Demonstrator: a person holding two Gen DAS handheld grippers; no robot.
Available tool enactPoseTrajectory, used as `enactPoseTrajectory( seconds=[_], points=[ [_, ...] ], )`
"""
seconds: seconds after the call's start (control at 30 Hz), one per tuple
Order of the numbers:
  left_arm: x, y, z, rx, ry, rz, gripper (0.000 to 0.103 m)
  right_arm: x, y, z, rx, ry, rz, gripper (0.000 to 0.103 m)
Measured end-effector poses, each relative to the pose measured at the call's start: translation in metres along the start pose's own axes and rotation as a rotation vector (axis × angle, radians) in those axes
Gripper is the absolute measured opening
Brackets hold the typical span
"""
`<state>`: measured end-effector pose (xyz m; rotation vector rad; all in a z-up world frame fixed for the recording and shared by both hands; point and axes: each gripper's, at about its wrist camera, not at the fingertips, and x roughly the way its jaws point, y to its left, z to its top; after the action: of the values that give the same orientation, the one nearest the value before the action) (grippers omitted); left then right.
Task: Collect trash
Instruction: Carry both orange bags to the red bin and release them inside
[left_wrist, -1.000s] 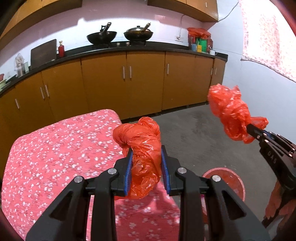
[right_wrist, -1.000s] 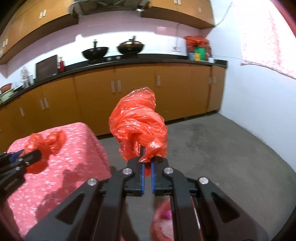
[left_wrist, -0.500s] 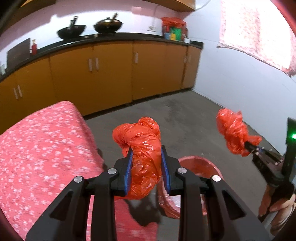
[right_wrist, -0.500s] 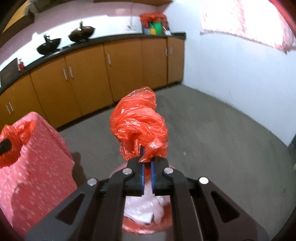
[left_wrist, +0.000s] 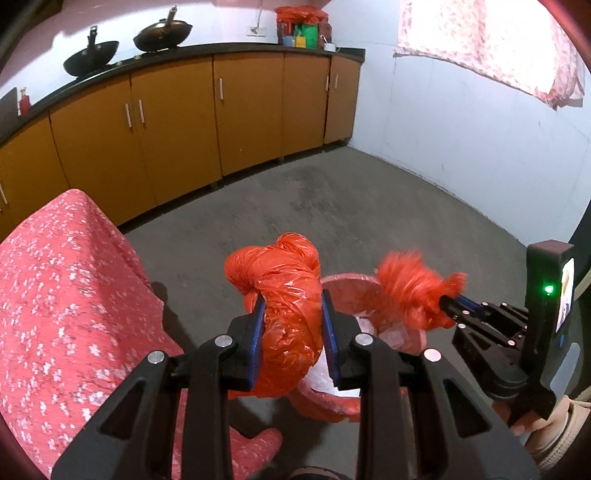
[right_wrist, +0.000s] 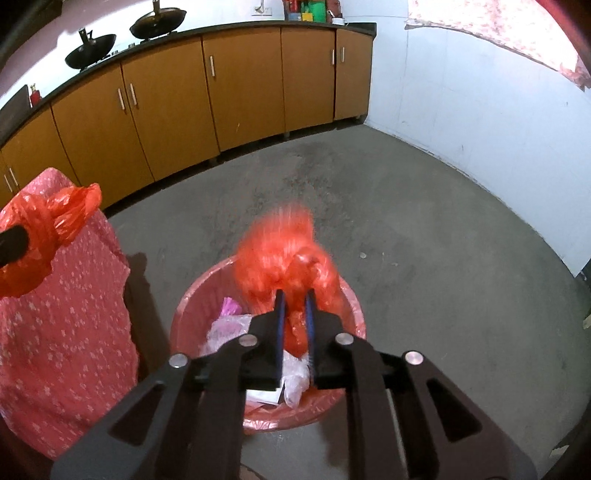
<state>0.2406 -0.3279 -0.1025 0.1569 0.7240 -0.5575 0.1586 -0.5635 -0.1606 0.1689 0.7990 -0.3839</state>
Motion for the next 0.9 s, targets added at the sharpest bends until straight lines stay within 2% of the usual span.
enactPoseTrajectory(
  seconds=[0.23, 0.43, 0.73, 0.9],
  points=[
    [0.024, -0.016, -0.008, 0.014, 0.041, -0.027, 0.028, 0.0, -0.002, -0.002, -0.012, -0.019, -0.011, 0.021],
    [0.056, -0.044, -0.018, 0.056, 0.102, -0.065, 0.029, -0.01, -0.02, -0.004, -0.028, -0.056, -0.066, 0.024],
    [0.09, -0.067, -0.033, 0.089, 0.173, -0.072, 0.029, -0.006, -0.04, -0.005, 0.032, -0.058, -0.08, 0.024],
    [0.097, -0.067, -0.032, 0.083, 0.176, -0.082, 0.036, -0.001, -0.041, -0.009, 0.041, -0.052, -0.08, 0.025]
  ],
)
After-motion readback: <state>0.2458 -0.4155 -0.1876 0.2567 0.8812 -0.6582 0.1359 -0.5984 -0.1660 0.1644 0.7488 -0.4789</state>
